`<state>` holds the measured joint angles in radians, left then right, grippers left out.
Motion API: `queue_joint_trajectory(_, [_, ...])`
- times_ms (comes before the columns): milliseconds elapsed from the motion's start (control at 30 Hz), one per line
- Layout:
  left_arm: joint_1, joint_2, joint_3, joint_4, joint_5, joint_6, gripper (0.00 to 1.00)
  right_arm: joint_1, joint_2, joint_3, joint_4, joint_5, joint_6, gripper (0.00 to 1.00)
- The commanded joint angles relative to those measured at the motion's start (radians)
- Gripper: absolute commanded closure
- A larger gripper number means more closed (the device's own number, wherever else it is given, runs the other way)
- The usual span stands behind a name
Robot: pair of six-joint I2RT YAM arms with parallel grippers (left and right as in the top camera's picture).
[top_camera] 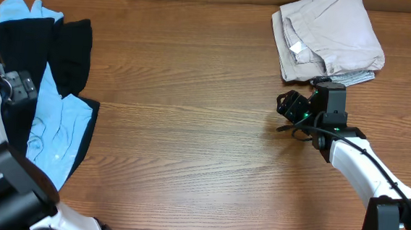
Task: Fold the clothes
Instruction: 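Move left gripper to the black garment pile and grasp its edge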
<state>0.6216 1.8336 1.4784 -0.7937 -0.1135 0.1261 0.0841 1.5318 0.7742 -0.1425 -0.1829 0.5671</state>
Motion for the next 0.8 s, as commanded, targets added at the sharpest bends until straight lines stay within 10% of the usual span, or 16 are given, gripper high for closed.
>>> queue_joint_trajectory(0, [0.0,0.08,0.017,0.01,-0.025,0.028,0.07,0.008,-0.002,0.018,0.01,0.055,0.013,0.34])
queue_joint_trajectory(400, [0.0,0.174,0.017,0.047,-0.025,0.028,0.36,0.008,-0.002,0.018,0.036,0.051,0.013,0.34])
queue_joint_trajectory(767, [-0.001,0.2,0.016,0.07,-0.024,0.084,0.39,0.008,-0.002,0.018,0.044,0.051,0.013,0.34])
